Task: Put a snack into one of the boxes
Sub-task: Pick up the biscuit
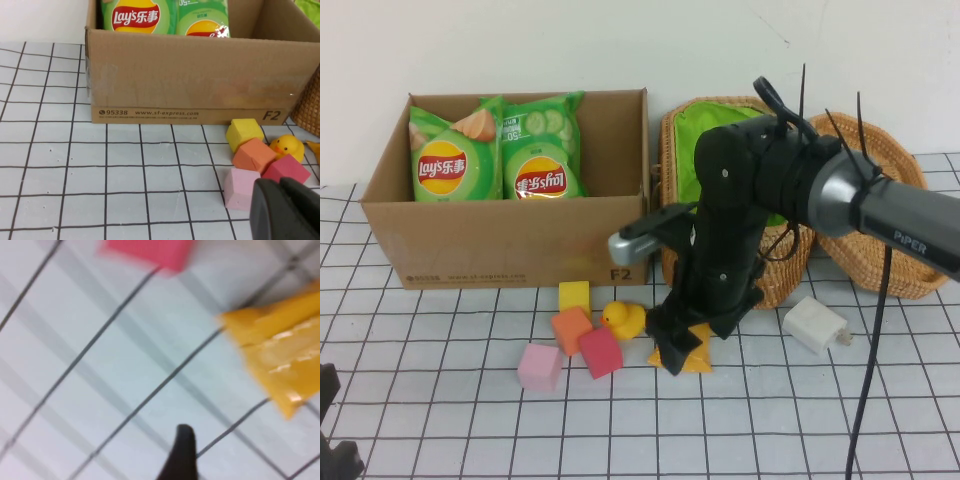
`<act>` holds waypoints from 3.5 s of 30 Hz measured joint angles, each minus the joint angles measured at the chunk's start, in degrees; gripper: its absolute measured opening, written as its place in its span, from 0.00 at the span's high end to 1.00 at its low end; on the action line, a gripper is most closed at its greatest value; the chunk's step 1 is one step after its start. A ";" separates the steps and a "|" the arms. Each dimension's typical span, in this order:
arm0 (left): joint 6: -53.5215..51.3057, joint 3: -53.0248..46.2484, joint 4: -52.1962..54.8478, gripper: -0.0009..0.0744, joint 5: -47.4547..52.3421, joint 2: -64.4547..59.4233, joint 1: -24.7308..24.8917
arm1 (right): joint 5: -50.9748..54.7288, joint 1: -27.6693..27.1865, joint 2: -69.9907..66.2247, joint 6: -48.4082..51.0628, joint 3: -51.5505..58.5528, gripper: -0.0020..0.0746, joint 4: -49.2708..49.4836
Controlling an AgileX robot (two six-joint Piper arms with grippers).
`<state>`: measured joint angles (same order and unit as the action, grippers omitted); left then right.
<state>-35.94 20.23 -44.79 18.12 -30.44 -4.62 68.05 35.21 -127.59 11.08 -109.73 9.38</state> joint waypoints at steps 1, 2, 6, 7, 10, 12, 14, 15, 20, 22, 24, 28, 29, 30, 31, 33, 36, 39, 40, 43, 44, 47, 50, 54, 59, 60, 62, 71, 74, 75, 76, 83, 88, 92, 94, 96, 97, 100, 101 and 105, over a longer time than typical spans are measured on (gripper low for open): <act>0.00 0.00 -0.04 0.99 0.00 0.00 0.00 | -0.66 0.00 0.00 -2.67 0.10 0.15 -0.84; 0.00 0.00 -0.28 0.99 0.00 0.00 0.00 | -1.44 0.00 0.00 -5.91 0.10 0.17 -1.78; 0.00 0.00 -1.09 0.99 0.00 0.00 0.00 | -5.95 0.00 0.00 -16.44 0.10 0.23 -3.44; 0.00 0.00 -1.33 0.99 0.11 0.00 0.00 | -7.31 0.00 0.00 -18.38 0.10 0.24 -3.44; 0.00 0.00 -1.72 0.99 0.11 0.00 0.00 | -10.88 0.00 0.00 -24.50 0.10 0.25 -2.93; 0.00 0.00 -1.72 0.99 0.11 0.00 0.00 | -11.98 0.00 0.00 -27.33 0.10 0.26 -2.59; 0.00 0.00 -1.72 0.99 0.11 0.00 0.00 | -12.26 0.00 -0.02 -29.07 0.10 0.26 -2.57; 0.00 0.00 -1.72 0.99 0.11 0.00 0.00 | -12.26 0.00 -0.22 -29.65 0.10 0.26 -2.57; 0.00 0.00 -2.20 0.99 0.11 0.00 0.00 | -12.28 0.00 -2.13 -31.81 0.10 0.26 -2.48; 0.00 0.00 -2.23 0.99 0.11 0.00 0.00 | -12.17 0.00 -3.57 -32.79 0.10 0.26 -2.48; 0.00 0.00 -2.33 0.99 0.11 0.00 0.00 | -12.28 0.04 -3.96 -33.48 -0.02 0.26 -2.57; 0.00 0.00 -2.33 0.99 0.20 0.00 0.00 | -12.28 0.04 -4.21 -33.72 -0.02 0.26 -3.40; -0.04 0.00 -2.33 0.99 0.24 0.00 0.00 | -12.28 0.04 -4.21 -33.82 -0.02 0.26 -3.71; -0.04 0.00 -2.33 0.99 0.33 0.00 0.00 | -12.28 0.04 -4.33 -33.80 -0.02 0.26 -4.15; -0.04 0.00 -2.33 0.99 0.33 0.00 0.00 | -12.28 0.04 -4.41 -33.80 -0.02 0.26 -4.61; -0.04 0.00 -2.33 0.99 0.45 0.00 0.00 | -12.28 0.04 -4.41 -33.80 -0.09 0.26 -5.09; -0.13 0.00 -2.33 0.99 0.45 0.00 0.00 | -12.28 0.04 -4.41 -33.80 -0.09 0.26 -5.16; -0.13 0.00 -2.33 0.99 0.45 0.00 0.00 | -12.50 0.04 -4.55 -33.84 -0.09 0.26 -5.25; -0.13 0.00 -2.33 0.99 0.45 0.00 0.00 | -12.59 0.04 -4.59 -33.96 -0.09 0.26 -5.25; -0.13 0.00 -2.33 0.99 0.45 0.00 0.00 | -12.75 0.04 -4.91 -34.09 -0.09 0.26 -5.25; -0.13 0.00 -2.33 0.99 0.45 0.00 0.00 | -12.75 0.04 -5.02 -34.12 -0.15 0.26 -5.25; -0.13 0.00 -2.33 0.99 0.53 0.00 0.00 | -12.89 0.04 -5.32 -34.44 -0.53 0.26 -5.25; -0.13 0.00 -2.33 0.99 0.53 0.00 0.00 | -12.89 0.04 -5.46 -34.44 -0.53 0.26 -5.15; -0.13 0.00 -2.35 0.99 0.53 0.00 0.00 | -12.89 0.04 -5.46 -34.44 -0.53 0.26 -5.15; -0.13 0.00 -2.35 0.99 0.53 0.00 0.00 | -11.78 0.04 -5.46 -32.36 -0.66 0.28 -5.63; -0.13 0.00 -2.47 0.99 0.53 0.00 0.00 | -11.19 0.04 -5.46 -31.61 -0.81 0.29 -6.04; -0.13 0.00 -2.74 0.99 0.53 0.00 0.00 | -10.00 0.04 -5.48 -30.62 -1.19 0.31 -7.19; -0.13 0.00 -3.57 0.99 0.53 0.00 0.00 | -6.81 0.04 -6.00 -29.05 -2.83 0.38 -9.38; -0.17 0.00 -3.57 0.99 0.53 0.00 0.00 | -6.46 0.04 -6.10 -28.55 -2.94 0.38 -9.38; -0.17 0.00 -3.57 0.99 0.53 0.00 0.00 | -6.46 0.04 -6.10 -28.33 -2.94 0.38 -9.85; -0.17 0.00 -3.57 0.99 0.53 0.00 0.00 | -6.25 0.04 -6.10 -27.62 -2.94 0.38 -10.03; -0.26 0.00 -3.57 0.99 0.53 0.00 0.00 | -5.42 0.04 -6.10 -24.12 -3.03 0.38 -10.83; -0.26 0.00 -3.57 0.99 0.53 0.00 0.00 | -4.76 0.04 -6.10 -23.23 -3.16 0.38 -12.44; -0.26 0.00 -3.57 0.99 0.53 0.00 0.00 | -3.98 0.04 -6.12 -21.46 -3.28 0.38 -14.05; -0.26 0.00 -3.57 0.99 0.81 0.00 0.00 | -3.58 0.04 -6.22 -20.70 -3.39 0.36 -14.43; -0.26 0.00 -3.57 0.99 0.93 0.00 0.00 | -3.18 0.04 -6.25 -20.15 -3.39 0.33 -14.43; -0.26 0.00 -3.57 0.99 0.93 0.00 0.00 | -3.12 0.04 -6.36 -19.84 -3.39 0.32 -14.31; -0.26 0.00 -3.57 0.99 0.93 0.00 0.00 | -2.78 0.04 -6.74 -19.20 -3.49 0.30 -13.95; -0.26 0.00 -3.57 0.99 1.04 0.00 0.00 | -2.75 0.04 -6.83 -18.62 -3.49 0.30 -13.69; -0.26 0.00 -3.57 0.99 1.15 0.00 0.00 | -2.50 0.04 -7.09 -16.31 -3.56 0.30 -12.53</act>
<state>-36.20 20.23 -48.36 19.26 -30.44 -4.62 65.54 35.26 -134.68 -5.23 -113.30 -3.15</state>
